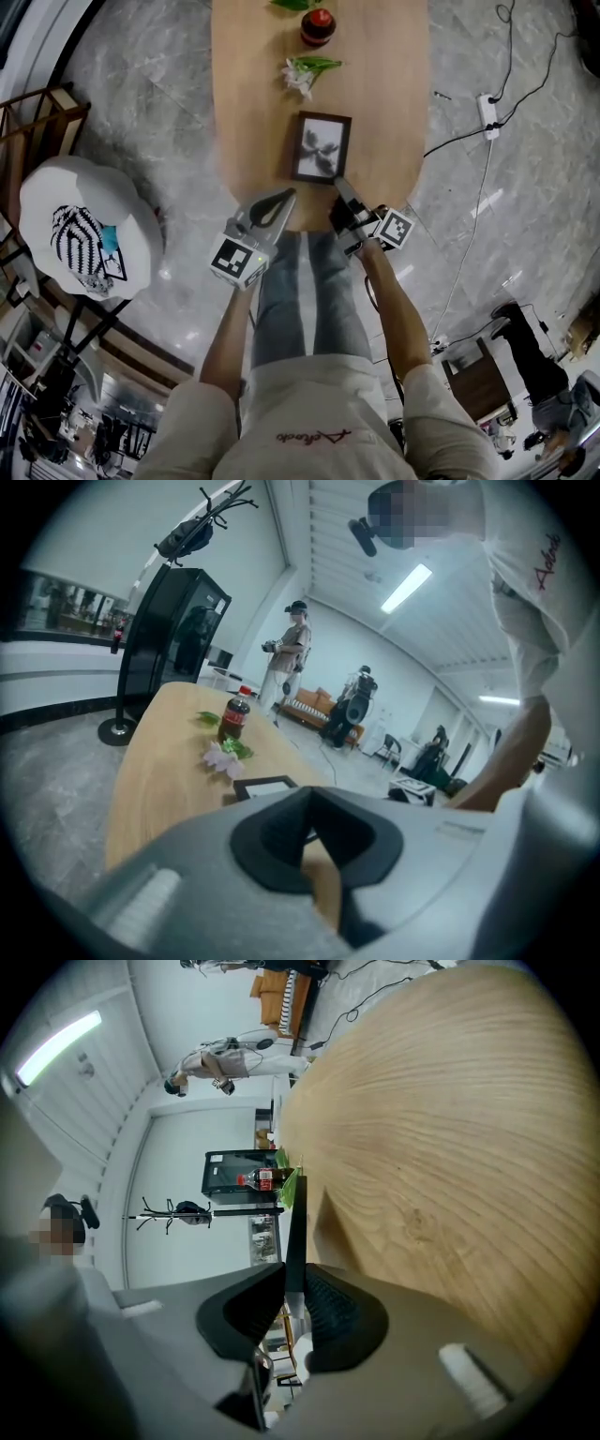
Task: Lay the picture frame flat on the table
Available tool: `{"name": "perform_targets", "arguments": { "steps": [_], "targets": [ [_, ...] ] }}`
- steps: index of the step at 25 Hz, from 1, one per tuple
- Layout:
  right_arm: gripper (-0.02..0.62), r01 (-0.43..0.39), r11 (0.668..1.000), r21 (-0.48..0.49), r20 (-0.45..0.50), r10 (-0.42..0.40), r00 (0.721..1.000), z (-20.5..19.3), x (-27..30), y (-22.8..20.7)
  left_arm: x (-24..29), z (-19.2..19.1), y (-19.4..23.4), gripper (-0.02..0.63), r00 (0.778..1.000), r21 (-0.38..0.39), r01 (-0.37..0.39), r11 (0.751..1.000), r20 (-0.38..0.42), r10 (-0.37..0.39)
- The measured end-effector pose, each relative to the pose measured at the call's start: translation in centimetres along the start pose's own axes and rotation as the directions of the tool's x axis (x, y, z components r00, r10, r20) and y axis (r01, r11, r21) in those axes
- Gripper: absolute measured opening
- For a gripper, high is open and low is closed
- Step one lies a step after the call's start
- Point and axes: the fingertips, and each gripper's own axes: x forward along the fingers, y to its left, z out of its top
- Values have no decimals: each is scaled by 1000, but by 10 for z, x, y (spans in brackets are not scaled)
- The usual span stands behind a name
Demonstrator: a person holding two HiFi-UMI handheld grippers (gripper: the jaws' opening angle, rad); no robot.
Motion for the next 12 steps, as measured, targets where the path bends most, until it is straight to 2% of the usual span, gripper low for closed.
{"name": "perform_targets", "arguments": {
  "steps": [12],
  "targets": [
    [74, -19, 999, -31, 1, 19, 1000, 19, 35, -5, -7, -7, 3, -2, 1000, -13, -11, 1000, 1, 11]
  ]
}}
